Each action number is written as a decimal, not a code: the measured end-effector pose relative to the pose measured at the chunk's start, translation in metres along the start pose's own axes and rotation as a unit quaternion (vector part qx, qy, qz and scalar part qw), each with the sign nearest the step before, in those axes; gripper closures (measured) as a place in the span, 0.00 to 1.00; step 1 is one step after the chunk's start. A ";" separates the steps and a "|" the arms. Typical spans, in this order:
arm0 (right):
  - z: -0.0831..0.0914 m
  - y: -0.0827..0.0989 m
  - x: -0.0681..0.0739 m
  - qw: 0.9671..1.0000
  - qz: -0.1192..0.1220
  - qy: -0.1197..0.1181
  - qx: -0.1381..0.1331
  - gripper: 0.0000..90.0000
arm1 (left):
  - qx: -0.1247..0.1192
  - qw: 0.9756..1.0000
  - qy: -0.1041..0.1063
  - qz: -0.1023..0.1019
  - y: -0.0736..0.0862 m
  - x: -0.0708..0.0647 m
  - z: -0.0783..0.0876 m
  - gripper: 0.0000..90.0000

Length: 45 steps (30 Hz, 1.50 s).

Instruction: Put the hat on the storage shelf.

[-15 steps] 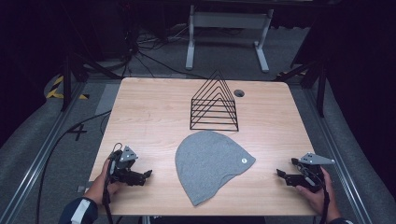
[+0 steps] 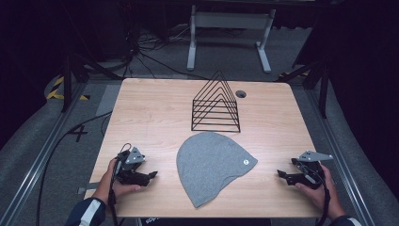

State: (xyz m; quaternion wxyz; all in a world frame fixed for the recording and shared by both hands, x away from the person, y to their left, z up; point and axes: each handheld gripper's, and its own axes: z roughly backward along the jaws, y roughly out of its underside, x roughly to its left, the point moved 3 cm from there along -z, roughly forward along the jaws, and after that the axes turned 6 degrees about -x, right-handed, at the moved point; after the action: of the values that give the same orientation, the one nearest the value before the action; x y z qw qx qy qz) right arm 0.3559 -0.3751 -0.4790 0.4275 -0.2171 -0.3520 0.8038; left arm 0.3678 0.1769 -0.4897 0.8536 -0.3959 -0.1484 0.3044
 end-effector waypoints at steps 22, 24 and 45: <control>-0.074 -0.085 0.070 0.984 0.142 -0.107 -0.004 0.88 | 0.014 0.984 0.110 -0.141 -0.055 -0.111 -0.059 0.35; -0.076 -0.080 0.071 0.983 0.142 -0.112 0.007 0.89 | 0.015 0.985 0.112 -0.131 -0.053 -0.107 -0.058 0.36; -0.030 -0.043 0.120 0.970 0.161 -0.177 0.041 0.87 | 0.023 0.996 0.071 -0.041 -0.028 -0.043 -0.036 0.29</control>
State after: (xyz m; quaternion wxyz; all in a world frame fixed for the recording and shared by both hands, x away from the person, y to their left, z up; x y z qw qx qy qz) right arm 0.3341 -0.2463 -0.4724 0.2317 -0.1079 -0.3492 0.9015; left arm 0.3643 0.1145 -0.4918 0.8826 -0.3901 -0.0967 0.2441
